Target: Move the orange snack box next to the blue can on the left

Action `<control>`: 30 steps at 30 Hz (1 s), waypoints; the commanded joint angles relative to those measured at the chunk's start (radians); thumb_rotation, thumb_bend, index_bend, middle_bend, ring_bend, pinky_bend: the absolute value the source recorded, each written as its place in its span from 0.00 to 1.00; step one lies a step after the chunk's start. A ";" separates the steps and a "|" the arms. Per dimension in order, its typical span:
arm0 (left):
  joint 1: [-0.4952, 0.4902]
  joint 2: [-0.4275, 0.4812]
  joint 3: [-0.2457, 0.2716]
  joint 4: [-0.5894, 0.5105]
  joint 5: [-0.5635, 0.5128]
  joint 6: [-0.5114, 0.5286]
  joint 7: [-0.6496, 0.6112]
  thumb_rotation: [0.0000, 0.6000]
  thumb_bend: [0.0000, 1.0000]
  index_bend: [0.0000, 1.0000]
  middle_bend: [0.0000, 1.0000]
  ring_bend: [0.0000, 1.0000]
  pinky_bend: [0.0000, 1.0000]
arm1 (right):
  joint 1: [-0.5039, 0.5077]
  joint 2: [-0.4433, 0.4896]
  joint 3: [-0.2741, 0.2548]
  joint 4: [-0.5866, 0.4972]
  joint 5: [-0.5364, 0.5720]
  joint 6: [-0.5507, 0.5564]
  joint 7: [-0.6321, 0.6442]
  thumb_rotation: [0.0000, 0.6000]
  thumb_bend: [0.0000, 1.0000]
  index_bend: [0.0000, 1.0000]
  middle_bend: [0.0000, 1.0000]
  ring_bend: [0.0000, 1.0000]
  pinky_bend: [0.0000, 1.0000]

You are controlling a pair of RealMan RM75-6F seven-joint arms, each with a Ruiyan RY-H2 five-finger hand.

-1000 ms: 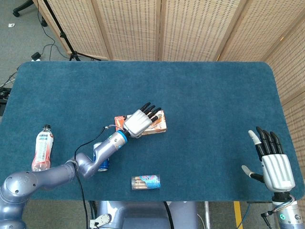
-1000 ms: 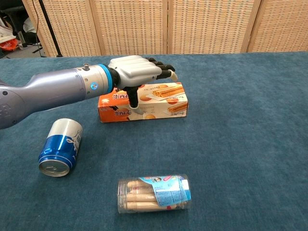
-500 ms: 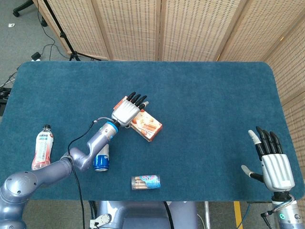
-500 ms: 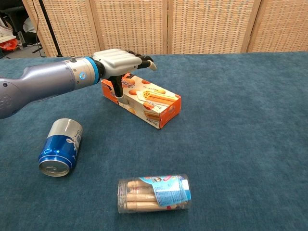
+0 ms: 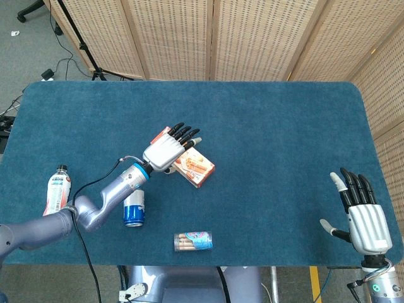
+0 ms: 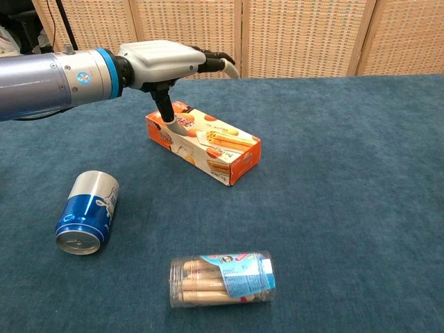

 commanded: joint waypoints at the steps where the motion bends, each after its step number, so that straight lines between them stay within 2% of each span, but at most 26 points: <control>1: -0.020 0.015 -0.007 -0.105 -0.015 -0.016 0.027 1.00 0.00 0.13 0.00 0.00 0.00 | -0.004 0.003 0.002 -0.001 -0.005 0.004 0.006 1.00 0.00 0.00 0.00 0.00 0.00; 9: -0.082 -0.114 -0.041 -0.062 -0.125 -0.068 0.140 1.00 0.00 0.13 0.00 0.00 0.00 | -0.009 0.012 0.009 0.002 0.000 0.007 0.033 1.00 0.00 0.00 0.00 0.00 0.00; 14: -0.148 -0.242 -0.085 0.062 -0.287 -0.114 0.239 1.00 0.01 0.13 0.00 0.00 0.00 | -0.013 0.020 0.016 0.009 0.009 0.005 0.058 1.00 0.00 0.00 0.00 0.00 0.00; 19: -0.196 -0.329 -0.103 0.178 -0.406 -0.133 0.308 1.00 0.01 0.13 0.00 0.00 0.00 | -0.014 0.022 0.021 0.013 0.014 0.000 0.069 1.00 0.00 0.00 0.00 0.00 0.00; 23: -0.220 -0.375 -0.121 0.258 -0.465 -0.135 0.326 1.00 0.03 0.13 0.00 0.00 0.00 | -0.014 0.023 0.023 0.015 0.017 -0.006 0.073 1.00 0.00 0.00 0.00 0.00 0.00; 30: -0.226 -0.380 -0.138 0.340 -0.538 -0.156 0.320 1.00 0.04 0.13 0.00 0.00 0.00 | -0.015 0.022 0.027 0.018 0.013 -0.006 0.080 1.00 0.00 0.00 0.00 0.00 0.00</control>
